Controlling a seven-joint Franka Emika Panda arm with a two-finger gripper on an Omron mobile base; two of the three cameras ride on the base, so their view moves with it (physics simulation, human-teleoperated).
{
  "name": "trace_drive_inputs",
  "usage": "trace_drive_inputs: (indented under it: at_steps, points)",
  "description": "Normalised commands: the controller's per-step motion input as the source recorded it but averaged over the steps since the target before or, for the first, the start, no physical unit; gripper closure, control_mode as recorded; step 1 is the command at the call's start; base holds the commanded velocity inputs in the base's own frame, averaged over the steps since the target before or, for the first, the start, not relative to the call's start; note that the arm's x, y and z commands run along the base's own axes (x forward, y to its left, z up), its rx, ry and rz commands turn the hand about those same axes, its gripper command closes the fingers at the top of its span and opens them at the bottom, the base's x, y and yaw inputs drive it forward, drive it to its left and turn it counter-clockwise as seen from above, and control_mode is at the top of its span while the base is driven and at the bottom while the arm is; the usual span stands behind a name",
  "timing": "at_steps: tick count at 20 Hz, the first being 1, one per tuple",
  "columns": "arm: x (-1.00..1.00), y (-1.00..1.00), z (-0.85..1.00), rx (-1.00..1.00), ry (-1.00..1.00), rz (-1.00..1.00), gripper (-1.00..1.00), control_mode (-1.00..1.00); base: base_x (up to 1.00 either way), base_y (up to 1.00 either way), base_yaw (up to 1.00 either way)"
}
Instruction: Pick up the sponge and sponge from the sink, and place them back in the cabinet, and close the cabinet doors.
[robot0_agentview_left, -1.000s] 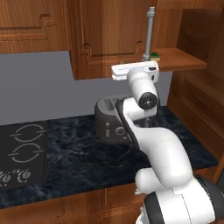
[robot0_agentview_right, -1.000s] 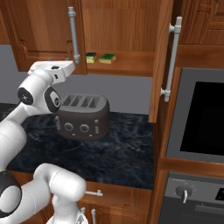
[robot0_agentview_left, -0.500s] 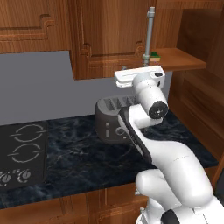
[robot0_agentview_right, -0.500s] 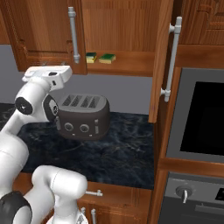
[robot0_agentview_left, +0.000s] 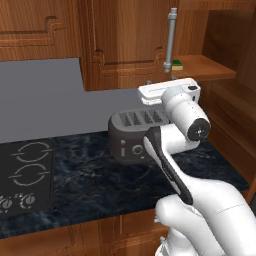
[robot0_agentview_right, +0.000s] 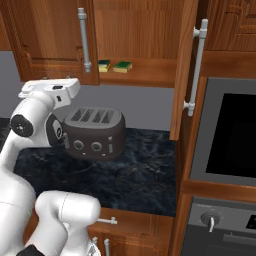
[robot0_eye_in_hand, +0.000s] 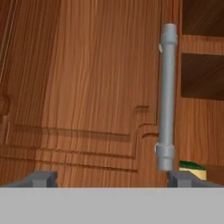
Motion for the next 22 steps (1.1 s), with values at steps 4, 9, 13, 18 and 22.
trace_drive_inputs:
  at_steps: [4,9,13,18,22]
  points:
    - [-0.44,-0.12,0.16,0.00,0.09,0.00,-1.00,-1.00,0.00,0.00,0.00]
    - [-0.40,-0.19,0.08,0.00,0.04,0.00,-1.00,-1.00,0.00,0.00,0.00]
    - [-0.42,-0.25,0.06,0.00,0.02,0.00,-1.00,-1.00,0.00,0.00,0.00]
    - [-0.42,-0.26,0.11,0.00,0.03,0.01,-1.00,-1.00,0.00,0.00,0.00]
    - [-0.40,-0.26,0.11,0.00,0.03,0.02,-1.00,-1.00,0.00,0.00,0.00]
